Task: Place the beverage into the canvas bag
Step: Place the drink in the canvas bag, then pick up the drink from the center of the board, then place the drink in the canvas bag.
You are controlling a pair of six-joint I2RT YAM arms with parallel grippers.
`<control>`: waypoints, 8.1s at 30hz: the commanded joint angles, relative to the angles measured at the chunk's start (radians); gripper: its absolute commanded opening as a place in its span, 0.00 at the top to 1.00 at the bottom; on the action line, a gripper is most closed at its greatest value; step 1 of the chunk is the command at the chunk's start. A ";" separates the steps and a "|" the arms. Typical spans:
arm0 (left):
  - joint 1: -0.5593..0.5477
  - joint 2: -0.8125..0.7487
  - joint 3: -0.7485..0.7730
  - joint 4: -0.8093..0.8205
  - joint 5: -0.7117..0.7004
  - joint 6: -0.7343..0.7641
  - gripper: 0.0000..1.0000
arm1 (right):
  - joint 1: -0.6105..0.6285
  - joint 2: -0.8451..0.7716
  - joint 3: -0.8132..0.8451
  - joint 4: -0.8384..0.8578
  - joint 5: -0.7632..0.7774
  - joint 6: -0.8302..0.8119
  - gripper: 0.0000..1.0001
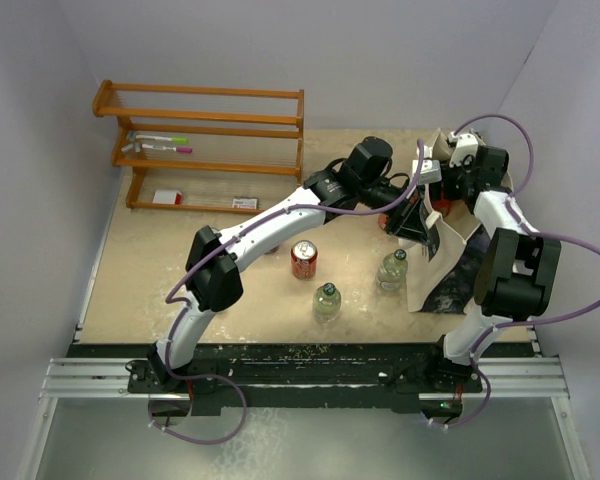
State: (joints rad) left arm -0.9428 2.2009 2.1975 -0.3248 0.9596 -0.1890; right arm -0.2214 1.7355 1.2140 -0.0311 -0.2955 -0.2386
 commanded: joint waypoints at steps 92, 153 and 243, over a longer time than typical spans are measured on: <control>0.351 -0.709 -0.509 -0.457 -0.225 0.692 0.01 | 0.488 -0.080 0.593 -0.780 0.174 -0.177 0.21; 0.507 -0.814 -0.694 -0.279 -0.102 0.567 0.01 | 0.347 0.213 0.466 -0.779 0.098 -0.189 0.25; -0.092 0.063 0.104 -0.036 -0.186 0.129 0.48 | -0.167 -0.519 0.517 -0.752 0.011 0.037 1.00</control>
State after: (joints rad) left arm -1.0348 2.2868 2.2757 -0.3824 0.7708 -0.0456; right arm -0.3866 1.1938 1.6772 -0.8650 -0.2462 -0.1589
